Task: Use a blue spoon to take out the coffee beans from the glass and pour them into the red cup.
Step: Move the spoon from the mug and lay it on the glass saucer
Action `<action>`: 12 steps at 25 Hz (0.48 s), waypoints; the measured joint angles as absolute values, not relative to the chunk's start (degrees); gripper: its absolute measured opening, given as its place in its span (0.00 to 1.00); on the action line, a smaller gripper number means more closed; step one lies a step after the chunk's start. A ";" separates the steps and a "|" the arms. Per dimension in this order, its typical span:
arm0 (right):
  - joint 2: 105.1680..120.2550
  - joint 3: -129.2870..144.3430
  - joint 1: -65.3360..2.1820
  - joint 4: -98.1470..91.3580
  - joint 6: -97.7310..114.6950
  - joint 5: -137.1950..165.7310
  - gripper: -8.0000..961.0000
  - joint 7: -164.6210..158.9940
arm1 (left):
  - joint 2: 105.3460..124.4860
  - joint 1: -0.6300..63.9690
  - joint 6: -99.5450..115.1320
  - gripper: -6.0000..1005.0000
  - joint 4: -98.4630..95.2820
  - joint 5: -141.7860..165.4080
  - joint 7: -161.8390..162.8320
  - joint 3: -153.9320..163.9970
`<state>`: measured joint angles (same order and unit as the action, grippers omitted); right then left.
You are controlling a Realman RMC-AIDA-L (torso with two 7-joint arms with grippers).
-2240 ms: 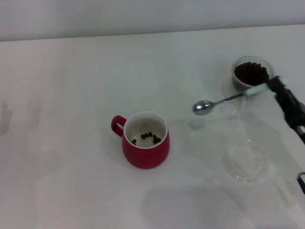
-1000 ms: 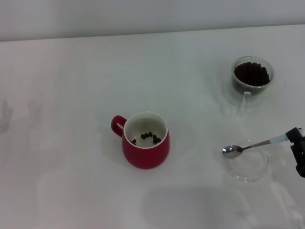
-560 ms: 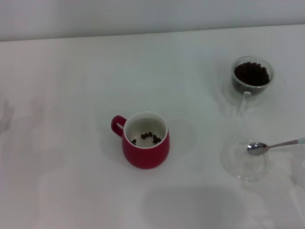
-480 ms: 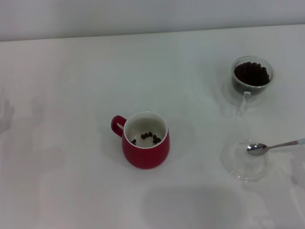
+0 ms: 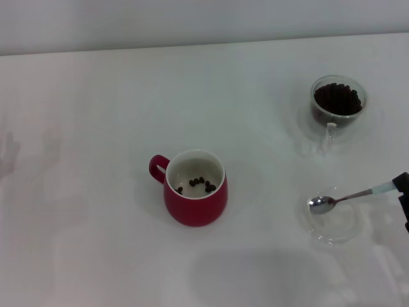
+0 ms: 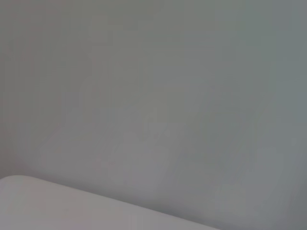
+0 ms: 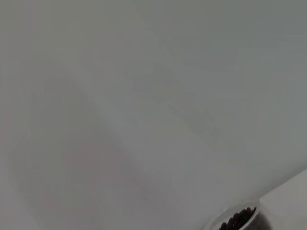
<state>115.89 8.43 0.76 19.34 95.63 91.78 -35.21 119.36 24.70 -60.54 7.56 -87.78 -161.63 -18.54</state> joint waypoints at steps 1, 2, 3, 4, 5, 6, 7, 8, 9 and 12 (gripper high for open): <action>115.86 8.55 0.68 19.34 95.22 91.69 0.16 -35.16 | 119.35 24.70 -60.54 0.88 7.56 -87.79 -161.63 -18.55; 115.86 8.56 0.63 19.32 94.74 91.58 0.16 -35.12 | 119.36 24.74 -60.55 0.88 7.55 -87.80 -161.63 -18.54; 115.85 8.56 0.61 19.30 94.36 91.50 0.16 -35.10 | 119.35 24.76 -60.56 0.88 7.56 -87.79 -161.63 -18.54; 115.84 8.55 0.59 19.28 93.98 91.47 0.16 -35.15 | 119.36 24.76 -60.58 0.88 7.56 -87.79 -161.63 -18.55; 115.82 8.55 0.53 19.27 93.74 91.46 0.16 -35.22 | 119.35 24.77 -60.60 0.88 7.58 -87.78 -161.63 -18.55; 115.80 8.54 0.46 19.26 93.61 91.46 0.16 -35.28 | 119.36 24.77 -60.61 0.88 7.61 -87.77 -161.63 -18.54; 115.76 8.56 0.35 19.25 93.54 91.46 0.16 -35.29 | 119.35 24.78 -60.62 0.88 7.63 -87.77 -161.63 -18.55; 115.72 8.60 0.25 19.25 93.48 91.47 0.16 -35.30 | 119.35 24.78 -60.64 0.88 7.63 -87.78 -161.63 -18.55; 115.70 8.64 0.14 19.25 93.45 91.52 0.16 -35.32 | 119.36 24.78 -60.66 0.88 7.64 -87.79 -161.63 -18.54; 115.66 8.64 -0.04 19.24 93.41 91.78 0.16 -35.43 | 119.36 24.78 -60.73 0.88 7.65 -87.81 -161.63 -18.54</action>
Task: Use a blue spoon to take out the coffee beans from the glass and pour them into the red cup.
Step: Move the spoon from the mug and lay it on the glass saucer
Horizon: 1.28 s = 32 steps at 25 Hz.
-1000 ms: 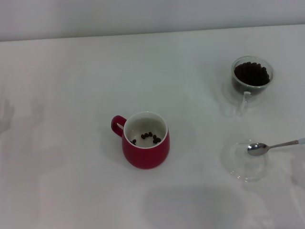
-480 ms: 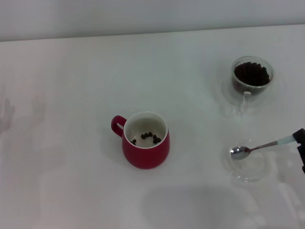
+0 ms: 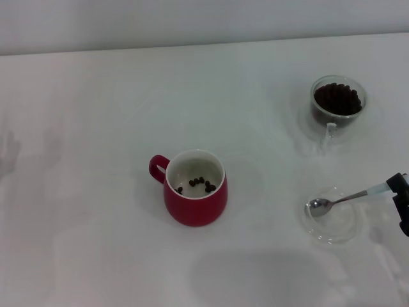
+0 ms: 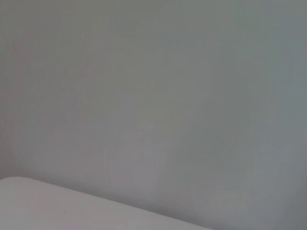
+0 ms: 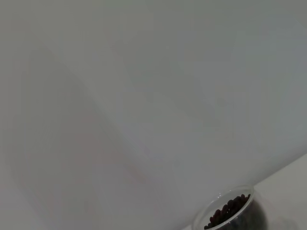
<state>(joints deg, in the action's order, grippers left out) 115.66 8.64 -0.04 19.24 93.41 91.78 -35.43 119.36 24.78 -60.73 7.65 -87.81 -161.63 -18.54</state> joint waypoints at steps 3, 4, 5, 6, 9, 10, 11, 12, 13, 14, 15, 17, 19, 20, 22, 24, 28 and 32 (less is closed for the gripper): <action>115.66 8.64 -0.12 19.25 93.37 91.82 0.16 -35.51 | 119.36 24.78 -60.74 0.88 7.64 -87.87 -161.63 -18.55; 115.66 8.65 -0.15 19.24 93.32 91.81 0.16 -35.53 | 119.35 24.78 -60.74 0.88 7.65 -87.89 -161.63 -18.55; 115.66 8.64 -0.17 19.24 93.28 91.78 0.16 -35.53 | 119.36 24.79 -60.74 0.88 7.64 -87.90 -161.63 -18.55; 115.66 8.64 -0.17 19.25 93.27 91.77 0.16 -35.54 | 119.35 24.79 -60.74 0.88 7.65 -87.91 -161.63 -18.54; 115.62 8.70 -0.14 19.19 93.25 91.79 0.16 -35.55 | 119.36 24.81 -60.78 0.88 7.65 -87.91 -161.63 -18.54; 115.60 8.80 -0.14 19.09 93.25 91.80 0.16 -35.56 | 119.36 24.83 -60.79 0.88 7.65 -87.91 -161.63 -18.54; 115.60 8.95 -0.13 18.96 93.25 91.81 0.16 -35.56 | 119.36 24.85 -60.79 0.88 7.65 -87.91 -161.63 -18.54; 115.61 9.13 -0.12 18.82 93.25 91.81 0.16 -35.57 | 119.36 24.86 -60.78 0.88 7.65 -87.91 -161.63 -18.55; 115.64 9.31 -0.12 18.65 93.25 91.82 0.16 -35.58 | 119.36 24.86 -60.78 0.88 7.65 -87.91 -161.63 -18.55; 115.67 9.48 -0.12 18.58 93.27 91.83 0.16 -35.59 | 119.36 24.87 -60.78 0.88 7.65 -87.91 -161.63 -18.55; 115.69 9.53 -0.13 18.55 93.31 91.84 0.16 -35.59 | 119.36 24.87 -60.78 0.88 7.65 -87.91 -161.63 -18.54; 115.64 9.53 -0.12 18.52 93.41 91.83 0.16 -35.77 | 119.35 24.87 -60.78 0.88 7.65 -87.94 -161.63 -18.55; 115.56 9.53 -0.12 18.40 93.42 91.80 0.16 -36.50 | 119.35 24.87 -60.78 0.88 7.65 -87.97 -161.63 -18.55; 115.55 9.61 -0.28 17.92 93.08 91.80 0.23 -37.77 | 119.36 24.87 -60.78 0.88 7.65 -87.97 -161.63 -18.54; 115.55 9.67 -0.40 17.71 92.75 91.83 0.32 -38.16 | 119.36 24.87 -60.78 0.88 7.65 -87.98 -161.63 -18.55; 115.59 9.84 -0.58 17.48 92.22 91.85 0.36 -38.66 | 119.36 24.87 -60.78 0.88 7.65 -87.98 -161.63 -18.55; 115.62 10.05 -0.62 17.38 92.00 91.75 0.44 -38.71 | 119.35 24.88 -60.77 0.88 7.61 -87.98 -161.63 -18.55; 115.61 10.04 -0.32 17.25 92.00 91.51 0.44 -38.71 | 119.35 24.86 -60.74 0.88 7.58 -87.98 -161.63 -18.54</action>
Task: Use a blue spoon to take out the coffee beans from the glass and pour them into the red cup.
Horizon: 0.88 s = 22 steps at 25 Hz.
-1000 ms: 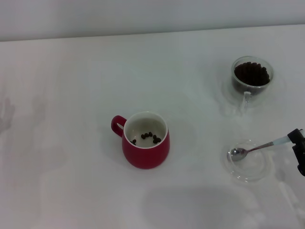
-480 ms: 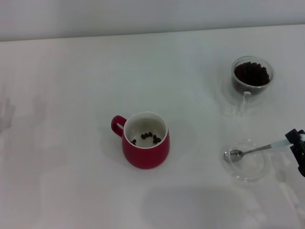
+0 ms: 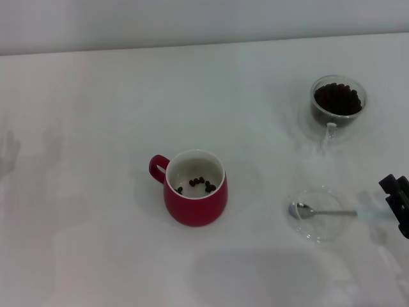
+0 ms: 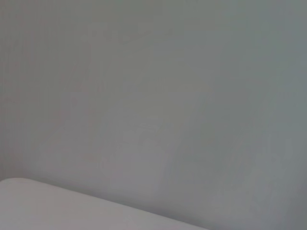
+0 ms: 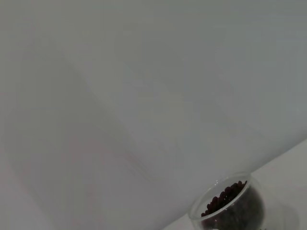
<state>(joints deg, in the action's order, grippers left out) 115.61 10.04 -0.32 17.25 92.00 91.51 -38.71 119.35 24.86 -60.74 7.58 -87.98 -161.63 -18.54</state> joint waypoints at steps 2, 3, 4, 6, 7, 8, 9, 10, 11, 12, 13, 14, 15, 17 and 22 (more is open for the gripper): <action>115.58 9.86 -0.09 17.13 92.00 91.48 0.44 -38.71 | 119.36 24.83 -60.76 0.88 7.56 -87.98 -161.63 -18.55; 115.55 9.70 0.08 17.09 92.00 91.46 0.44 -38.71 | 119.36 24.83 -60.77 0.88 7.56 -87.98 -161.63 -18.55; 115.55 9.60 0.19 17.00 92.00 91.42 0.44 -38.71 | 119.35 24.80 -60.78 0.88 7.55 -87.98 -161.63 -18.55; 115.55 9.46 0.38 16.69 92.07 91.32 0.43 -38.71 | 119.36 24.77 -60.79 0.88 7.55 -87.98 -161.63 -18.54; 115.55 9.44 0.45 16.52 92.19 91.26 0.43 -38.86 | 119.36 24.74 -60.80 0.88 7.55 -87.98 -161.63 -18.55; 115.55 9.43 0.57 16.28 92.33 91.21 0.43 -39.18 | 119.35 24.72 -60.81 0.88 7.57 -87.98 -161.63 -18.55; 115.56 9.43 0.69 16.05 92.39 91.18 0.43 -39.63 | 119.36 24.72 -60.81 0.88 7.57 -87.98 -161.63 -18.55; 115.57 9.42 1.09 15.15 92.62 90.96 0.43 -41.01 | 119.35 24.68 -60.82 0.88 7.57 -87.98 -161.63 -18.54; 115.57 9.42 1.09 15.15 92.62 90.96 0.43 -41.01 | 119.35 24.68 -60.82 0.88 7.57 -87.98 -161.63 -18.54; 115.57 9.40 1.33 14.67 92.84 90.74 0.43 -41.65 | 119.36 24.65 -60.82 0.88 7.57 -87.98 -161.63 -18.54; 115.57 9.38 1.58 14.21 93.22 90.34 0.43 -42.11 | 119.35 24.64 -60.80 0.88 7.56 -87.98 -161.63 -18.54; 115.57 9.36 1.76 13.97 93.62 89.82 0.43 -42.29 | 119.35 24.61 -60.71 0.88 7.57 -87.98 -161.63 -18.54; 115.57 9.33 1.96 13.75 94.12 89.14 0.43 -42.41 | 119.35 24.61 -60.71 0.88 7.57 -87.98 -161.63 -18.54; 115.58 9.27 2.13 13.49 95.23 87.53 0.43 -42.72 | 119.36 24.58 -60.56 0.88 7.63 -87.98 -161.63 -18.55; 115.59 8.75 1.05 11.12 97.44 84.05 0.43 -47.05 | 119.35 24.34 -60.80 0.88 7.65 -87.98 -161.63 -18.55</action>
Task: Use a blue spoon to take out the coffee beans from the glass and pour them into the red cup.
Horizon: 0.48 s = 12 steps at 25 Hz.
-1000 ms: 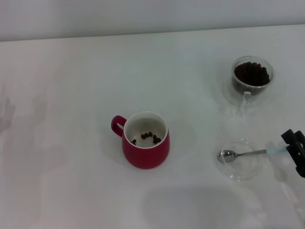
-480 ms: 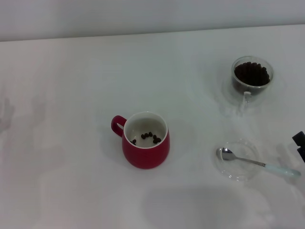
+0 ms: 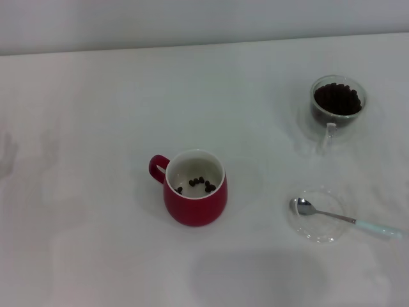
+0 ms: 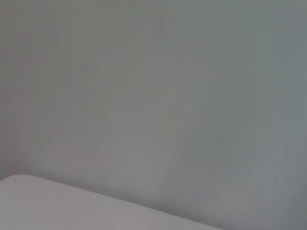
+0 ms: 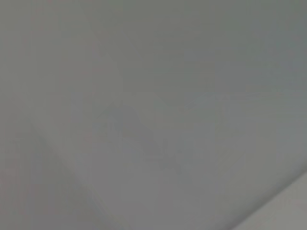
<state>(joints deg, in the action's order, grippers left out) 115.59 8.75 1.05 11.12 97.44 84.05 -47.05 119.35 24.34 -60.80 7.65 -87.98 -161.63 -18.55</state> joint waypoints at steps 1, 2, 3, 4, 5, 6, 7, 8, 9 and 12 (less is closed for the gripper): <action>115.63 8.70 0.41 10.40 97.72 83.53 0.43 -47.38 | 119.35 24.27 -60.81 0.88 7.65 -87.98 -161.63 -18.55; 115.69 8.66 -0.67 9.51 97.93 83.10 0.43 -47.10 | 119.35 24.23 -60.82 0.88 7.65 -87.91 -161.63 -18.55; 115.76 8.61 -1.91 8.80 97.97 82.80 0.43 -45.84 | 119.35 24.21 -60.83 0.88 7.65 -87.77 -161.63 -18.54; 115.81 8.58 -3.22 8.18 97.99 82.58 0.43 -44.10 | 119.35 24.19 -60.82 0.88 7.65 -87.72 -161.63 -18.53; 115.80 8.58 -4.74 7.83 97.98 82.52 0.43 -41.30 | 119.35 24.19 -60.83 0.88 7.65 -87.63 -161.63 -18.48; 115.78 8.58 -6.06 7.69 97.84 82.50 0.43 -37.80 | 119.35 24.18 -60.83 0.88 7.64 -87.59 -161.63 -18.42; 115.74 8.58 -7.64 7.65 97.62 82.52 0.43 -33.04 | 119.36 24.19 -60.83 0.88 7.65 -87.53 -161.63 -18.28; 115.71 8.58 -9.17 7.71 97.16 82.56 0.43 -27.30 | 119.38 24.22 -60.83 0.88 7.65 -87.50 -161.63 -18.19; 115.71 8.58 -10.33 7.85 96.72 82.57 0.43 -22.69 | 119.39 24.26 -60.83 0.88 7.66 -87.47 -161.63 -18.15; 115.82 7.99 -13.59 8.87 94.63 82.34 0.43 -9.01 | 119.44 24.48 -60.83 0.88 7.75 -87.36 -161.63 -18.10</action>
<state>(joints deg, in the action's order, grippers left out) 115.82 8.00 -13.59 8.87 94.63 82.34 -9.02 119.44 24.48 -60.83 7.75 -87.36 -161.63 -18.10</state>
